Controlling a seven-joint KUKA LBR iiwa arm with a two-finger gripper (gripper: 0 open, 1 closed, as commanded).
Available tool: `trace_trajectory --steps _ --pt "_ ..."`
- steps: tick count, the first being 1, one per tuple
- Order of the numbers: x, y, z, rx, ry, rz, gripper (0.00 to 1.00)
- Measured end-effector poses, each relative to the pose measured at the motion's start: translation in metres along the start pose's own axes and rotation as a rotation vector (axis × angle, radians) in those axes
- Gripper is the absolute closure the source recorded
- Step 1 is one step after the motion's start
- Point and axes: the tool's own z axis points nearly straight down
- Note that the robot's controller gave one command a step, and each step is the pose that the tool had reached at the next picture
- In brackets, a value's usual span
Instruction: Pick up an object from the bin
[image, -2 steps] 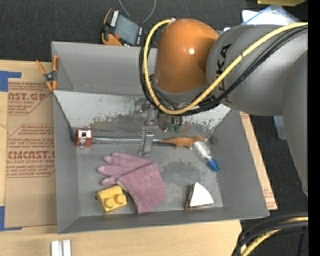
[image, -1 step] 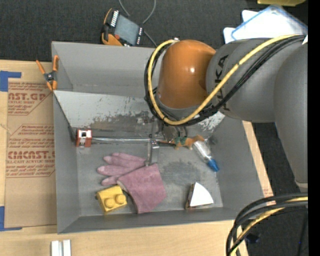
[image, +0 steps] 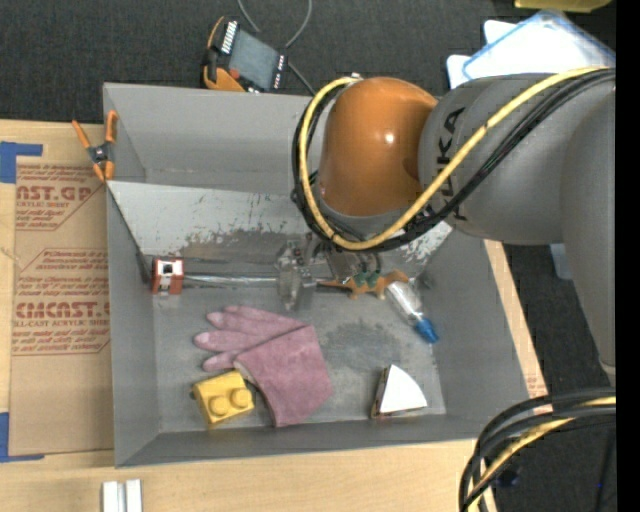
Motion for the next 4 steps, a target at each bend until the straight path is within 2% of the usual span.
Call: trace_trajectory --steps 1,2,3,4 --pt "0.001 0.0 -0.005 0.0 -0.001 -0.012 1.0" --pt "0.016 0.012 0.045 0.0 -0.004 -0.106 1.0" --pt "0.02 0.014 0.077 0.0 0.0 -0.147 1.0" --pt "0.041 0.035 0.119 -0.001 -0.003 -0.23 1.0"
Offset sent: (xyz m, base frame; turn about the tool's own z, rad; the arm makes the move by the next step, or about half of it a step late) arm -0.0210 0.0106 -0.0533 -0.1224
